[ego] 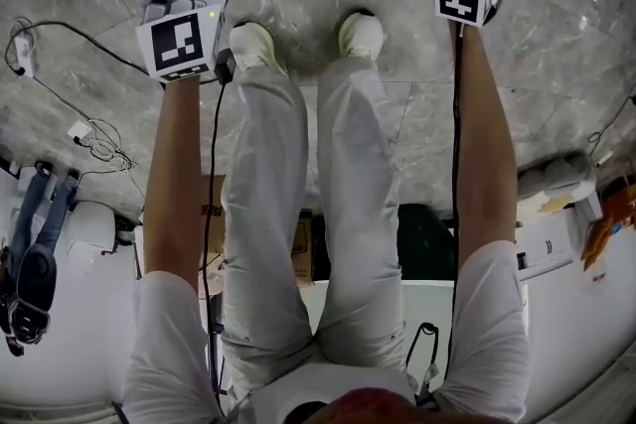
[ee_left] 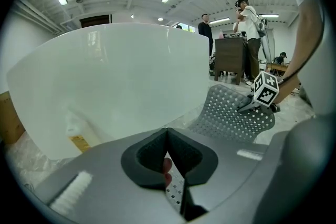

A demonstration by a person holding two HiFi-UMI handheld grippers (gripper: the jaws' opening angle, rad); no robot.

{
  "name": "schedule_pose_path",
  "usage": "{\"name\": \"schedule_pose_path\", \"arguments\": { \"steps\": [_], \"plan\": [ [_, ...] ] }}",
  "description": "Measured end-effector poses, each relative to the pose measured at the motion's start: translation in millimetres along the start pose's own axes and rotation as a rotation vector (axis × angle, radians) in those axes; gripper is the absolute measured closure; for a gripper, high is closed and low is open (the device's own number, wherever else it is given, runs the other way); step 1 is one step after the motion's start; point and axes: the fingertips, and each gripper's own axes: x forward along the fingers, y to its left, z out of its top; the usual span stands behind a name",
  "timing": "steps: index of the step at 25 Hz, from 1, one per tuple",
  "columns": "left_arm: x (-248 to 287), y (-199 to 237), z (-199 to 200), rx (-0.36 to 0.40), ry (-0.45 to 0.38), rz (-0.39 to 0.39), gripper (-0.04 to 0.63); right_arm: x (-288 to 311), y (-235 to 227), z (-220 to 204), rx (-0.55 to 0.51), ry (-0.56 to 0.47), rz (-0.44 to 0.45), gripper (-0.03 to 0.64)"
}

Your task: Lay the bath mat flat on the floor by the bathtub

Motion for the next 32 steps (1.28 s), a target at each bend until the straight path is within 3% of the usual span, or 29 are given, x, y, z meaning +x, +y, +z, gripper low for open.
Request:
{"name": "schedule_pose_path", "arguments": {
  "steps": [3, 7, 11, 16, 23, 32],
  "plan": [
    [8, 0, -6, -0.002, -0.003, -0.001, 0.595, 4, -8, -6, 0.004, -0.007, -0.025, 0.574],
    [16, -1, -9, -0.001, -0.004, -0.002, 0.597, 9, -12, -8, -0.002, -0.009, -0.049, 0.517],
    [18, -7, -9, -0.004, -0.006, -0.012, 0.595, 7, -19, -11, -0.015, 0.002, -0.088, 0.403],
    [21, -8, -11, -0.004, -0.003, -0.016, 0.595, 1, -27, -9, -0.024, -0.018, -0.142, 0.330],
    [13, -10, -11, -0.002, 0.005, -0.023, 0.595, -7, -16, -5, -0.017, -0.051, -0.109, 0.327],
    [8, -13, 4, -0.009, -0.001, -0.021, 0.597, -25, 11, 28, 0.098, -0.183, -0.007, 0.327]
  ]
}}
